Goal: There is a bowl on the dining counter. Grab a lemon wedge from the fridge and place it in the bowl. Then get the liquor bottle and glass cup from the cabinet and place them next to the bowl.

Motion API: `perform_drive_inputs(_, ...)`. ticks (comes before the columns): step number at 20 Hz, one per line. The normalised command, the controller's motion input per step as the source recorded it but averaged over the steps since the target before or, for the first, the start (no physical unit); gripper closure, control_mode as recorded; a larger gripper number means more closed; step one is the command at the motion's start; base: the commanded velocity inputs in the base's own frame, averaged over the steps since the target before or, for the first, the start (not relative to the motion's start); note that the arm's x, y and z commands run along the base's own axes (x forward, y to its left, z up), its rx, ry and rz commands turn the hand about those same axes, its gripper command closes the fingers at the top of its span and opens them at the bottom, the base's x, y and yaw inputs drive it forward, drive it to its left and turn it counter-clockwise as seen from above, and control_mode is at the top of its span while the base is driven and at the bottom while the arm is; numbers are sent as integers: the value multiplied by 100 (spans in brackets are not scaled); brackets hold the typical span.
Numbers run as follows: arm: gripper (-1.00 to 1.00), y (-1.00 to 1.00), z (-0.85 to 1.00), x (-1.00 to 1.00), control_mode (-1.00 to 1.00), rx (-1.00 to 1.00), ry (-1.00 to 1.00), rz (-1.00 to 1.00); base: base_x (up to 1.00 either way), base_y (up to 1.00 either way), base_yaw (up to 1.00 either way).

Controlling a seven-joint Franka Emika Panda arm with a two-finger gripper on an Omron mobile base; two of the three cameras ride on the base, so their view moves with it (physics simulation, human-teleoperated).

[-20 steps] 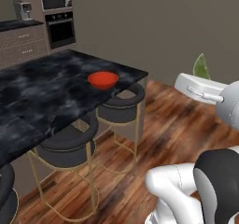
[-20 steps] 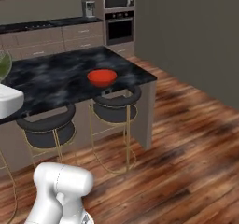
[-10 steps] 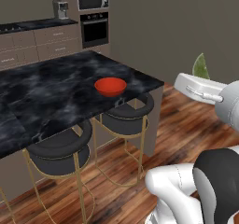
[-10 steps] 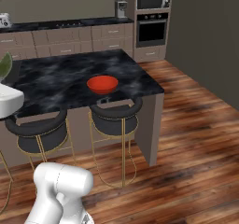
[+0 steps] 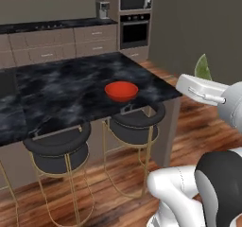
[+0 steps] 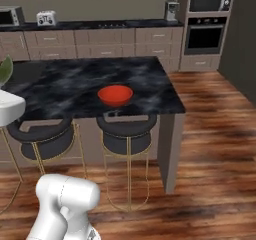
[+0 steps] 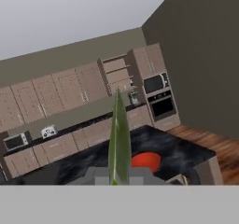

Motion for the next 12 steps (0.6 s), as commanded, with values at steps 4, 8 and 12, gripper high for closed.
perform_drive_inputs(4,100,0,0,0,100,0,0,0,47,-63,41)
perform_drive_inputs(8,100,0,0,0,100,0,0,0,59,-67,38)
perform_drive_inputs(12,100,0,0,0,100,0,0,0,75,-60,31)
